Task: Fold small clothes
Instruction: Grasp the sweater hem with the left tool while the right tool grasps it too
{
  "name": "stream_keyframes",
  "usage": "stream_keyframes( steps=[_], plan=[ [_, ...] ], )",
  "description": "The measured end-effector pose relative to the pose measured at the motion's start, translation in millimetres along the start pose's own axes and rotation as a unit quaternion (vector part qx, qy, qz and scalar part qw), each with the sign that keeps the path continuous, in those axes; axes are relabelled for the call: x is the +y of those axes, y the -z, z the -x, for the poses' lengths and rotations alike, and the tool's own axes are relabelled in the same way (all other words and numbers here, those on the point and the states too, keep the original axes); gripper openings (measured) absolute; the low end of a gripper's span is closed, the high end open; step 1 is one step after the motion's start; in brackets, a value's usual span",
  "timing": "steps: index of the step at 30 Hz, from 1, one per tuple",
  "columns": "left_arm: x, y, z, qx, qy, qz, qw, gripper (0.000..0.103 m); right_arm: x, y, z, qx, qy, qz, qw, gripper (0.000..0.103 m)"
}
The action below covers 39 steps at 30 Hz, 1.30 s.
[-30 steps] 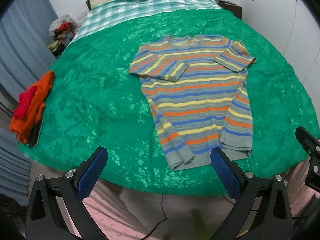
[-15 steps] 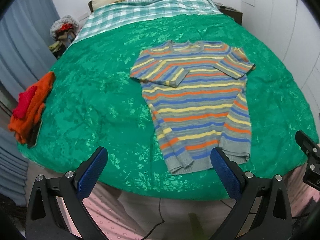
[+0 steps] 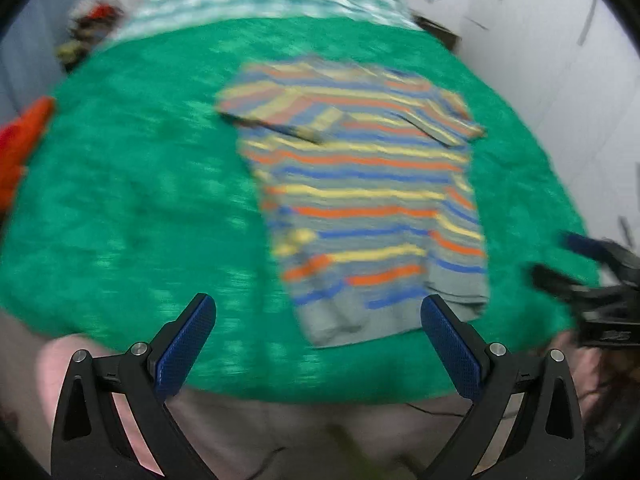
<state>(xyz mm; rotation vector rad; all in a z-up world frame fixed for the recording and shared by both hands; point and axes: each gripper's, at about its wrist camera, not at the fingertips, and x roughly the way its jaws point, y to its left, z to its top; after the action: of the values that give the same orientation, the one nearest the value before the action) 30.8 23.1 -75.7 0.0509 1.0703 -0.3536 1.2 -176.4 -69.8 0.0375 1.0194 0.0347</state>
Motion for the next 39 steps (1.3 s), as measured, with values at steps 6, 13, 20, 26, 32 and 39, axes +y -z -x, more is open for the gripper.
stream_keyframes(
  steps=[6,13,20,26,32,39],
  plan=[
    [-11.8,-9.4,-66.6,0.053,-0.038,-0.026,0.9975,0.067,31.4,-20.2,-93.8,0.078,-0.066,0.0,0.995,0.067],
    [24.7,0.5,-63.6,0.062,-0.018,0.008,0.9979,0.007,0.6,1.6,-80.0,0.082,-0.088,-0.045,0.992,0.006],
    [71.1,11.5,-47.7,0.065,-0.011,0.06,0.996,0.003,-94.2,43.8,-7.1,0.062,-0.034,-0.147,0.987,0.004],
    [76.8,13.9,-42.7,0.07,-0.012,0.058,0.9958,0.003,-126.8,69.3,-18.6,0.095,-0.04,-0.192,0.976,0.004],
    [99.0,15.1,-48.8,0.085,-0.018,0.097,0.9915,0.002,-115.7,73.0,-22.5,0.11,-0.035,-0.159,0.98,0.004],
    [105.4,22.3,-11.8,0.081,-0.012,0.083,0.9932,0.001,-119.3,65.6,9.4,0.106,-0.027,-0.148,0.983,0.003]
  ],
)
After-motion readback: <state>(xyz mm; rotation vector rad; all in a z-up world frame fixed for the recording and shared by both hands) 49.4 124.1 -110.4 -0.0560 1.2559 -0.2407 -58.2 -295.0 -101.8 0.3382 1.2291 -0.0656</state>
